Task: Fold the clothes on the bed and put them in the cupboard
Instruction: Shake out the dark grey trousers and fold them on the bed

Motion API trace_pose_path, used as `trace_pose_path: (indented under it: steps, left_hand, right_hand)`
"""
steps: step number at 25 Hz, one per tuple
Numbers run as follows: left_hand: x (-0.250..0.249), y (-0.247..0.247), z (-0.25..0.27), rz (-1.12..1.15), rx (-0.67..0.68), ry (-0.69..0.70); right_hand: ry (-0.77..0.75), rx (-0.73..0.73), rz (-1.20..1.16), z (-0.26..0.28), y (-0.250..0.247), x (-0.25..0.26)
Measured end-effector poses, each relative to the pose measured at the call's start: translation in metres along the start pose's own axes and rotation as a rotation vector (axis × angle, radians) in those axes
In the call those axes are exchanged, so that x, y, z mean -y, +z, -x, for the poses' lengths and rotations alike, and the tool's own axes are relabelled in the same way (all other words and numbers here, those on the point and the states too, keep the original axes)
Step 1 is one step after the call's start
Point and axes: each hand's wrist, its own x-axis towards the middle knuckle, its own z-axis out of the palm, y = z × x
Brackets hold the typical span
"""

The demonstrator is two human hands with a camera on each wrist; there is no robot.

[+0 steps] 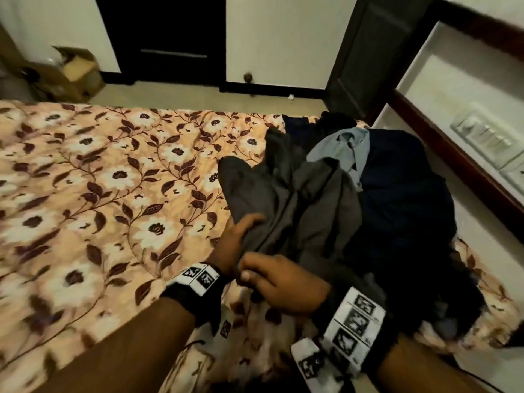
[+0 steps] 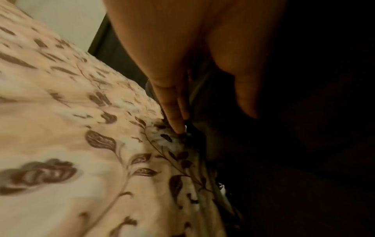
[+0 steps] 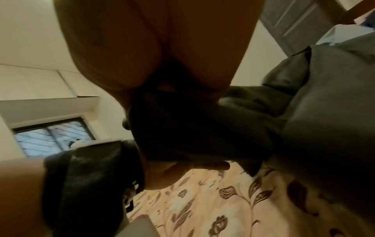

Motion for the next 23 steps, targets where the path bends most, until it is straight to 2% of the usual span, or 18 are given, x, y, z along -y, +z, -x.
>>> trace_pose_path:
  steps: [2,3,6,9,10,11,15,16,21,23]
  left_hand:
    - [-0.014,-0.026,0.07,-0.122,-0.106,-0.071]
    - [-0.01,-0.04,0.104,-0.25,-0.089,-0.114]
    - [-0.003,-0.069,0.201,-0.653,0.12,-0.331]
    - [-0.013,-0.064,0.244,-0.751,0.386,-0.518]
    - [-0.026,-0.06,0.25,-0.755,0.419,-0.532]
    - [-0.033,-0.058,0.253,-0.735,0.39,-0.523]
    - [-0.036,-0.05,0.246,-0.495,0.001,-0.489]
    - [-0.032,-0.05,0.243,-0.456,-0.061,-0.487]
    - [0.017,-0.061,0.183,-0.435,-0.175,-0.43]
    - [0.033,-0.065,0.145,-0.473,-0.138,-0.4]
  right_hand:
    - [-0.06,0.063,0.05,0.035,0.021,0.041]
    - [-0.052,0.094,0.092,0.05,0.028,0.051]
    - [0.081,0.281,0.322,0.081,0.06,0.066]
    - [0.123,0.392,0.453,0.089,0.091,0.078]
    - [0.115,0.383,0.474,0.089,0.095,0.088]
    - [0.107,0.362,0.494,0.087,0.096,0.098]
    - [0.135,0.166,0.367,0.067,0.085,0.109]
    - [0.142,0.128,0.33,0.06,0.085,0.105]
    - [0.208,-0.098,0.233,0.002,0.087,0.042]
    - [0.216,-0.186,0.189,-0.027,0.087,0.015]
